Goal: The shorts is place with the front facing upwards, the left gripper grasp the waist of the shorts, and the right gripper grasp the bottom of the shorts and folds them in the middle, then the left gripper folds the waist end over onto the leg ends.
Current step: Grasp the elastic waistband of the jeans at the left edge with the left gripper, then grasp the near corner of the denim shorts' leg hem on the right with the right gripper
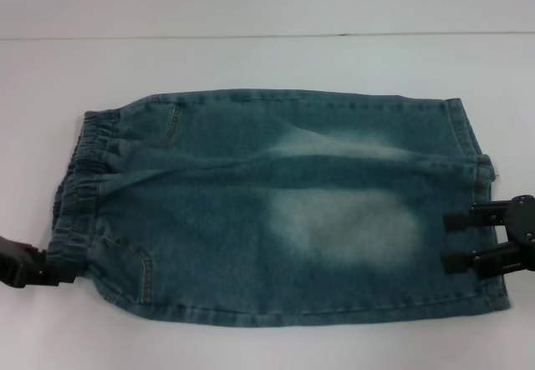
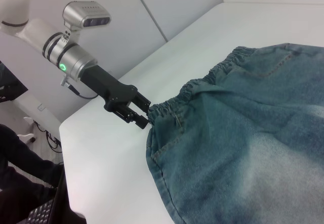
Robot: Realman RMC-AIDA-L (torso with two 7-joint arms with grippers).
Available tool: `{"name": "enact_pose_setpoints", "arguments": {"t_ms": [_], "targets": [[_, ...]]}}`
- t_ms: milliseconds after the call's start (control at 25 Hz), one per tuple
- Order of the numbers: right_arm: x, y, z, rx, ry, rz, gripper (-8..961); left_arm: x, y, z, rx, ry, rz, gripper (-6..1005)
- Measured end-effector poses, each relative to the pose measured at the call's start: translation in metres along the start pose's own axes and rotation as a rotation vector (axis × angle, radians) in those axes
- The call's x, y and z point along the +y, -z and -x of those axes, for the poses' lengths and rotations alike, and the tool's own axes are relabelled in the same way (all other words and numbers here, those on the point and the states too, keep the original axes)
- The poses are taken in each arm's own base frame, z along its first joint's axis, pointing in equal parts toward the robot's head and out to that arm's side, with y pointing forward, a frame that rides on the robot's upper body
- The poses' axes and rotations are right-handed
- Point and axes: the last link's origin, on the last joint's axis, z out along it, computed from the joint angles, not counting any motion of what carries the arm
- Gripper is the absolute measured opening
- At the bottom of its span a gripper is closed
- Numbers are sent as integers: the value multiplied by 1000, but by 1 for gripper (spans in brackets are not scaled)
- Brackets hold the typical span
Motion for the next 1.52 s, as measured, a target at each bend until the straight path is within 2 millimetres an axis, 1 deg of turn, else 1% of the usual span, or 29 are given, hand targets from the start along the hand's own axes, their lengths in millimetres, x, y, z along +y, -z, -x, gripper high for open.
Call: {"name": "enact_pose_setpoints", "arguments": {"t_ms": [320,520,640,760,880,1080,1280,1400,1520], "targets": [[0,0,0,0,0,-1,958,3,-1,-2,-2,-6,16,401],[0,0,0,0,0,-1,959,3,-1,-3,-1,-8,19,171],[0,0,1,0,-2,-1,959,5,-1,-4,0,-9,29,98],[-2,3,6,5,-17,-10,958,7,1,-9,4,-9,50,25],[-6,12,14,26,-62,-33,958,10,3,-16,12,-3,69,25],[-11,35,22,107,-110,-79,958,12,3,-26,14,-1,82,25],[-8,53,27,266,-135,-120,959,10,5,-36,20,20,68,26],[-11,57,28,373,-157,-159,958,8,7,-41,27,30,50,26],[-13,54,27,466,-165,-173,958,6,7,-43,31,35,39,26]]}}
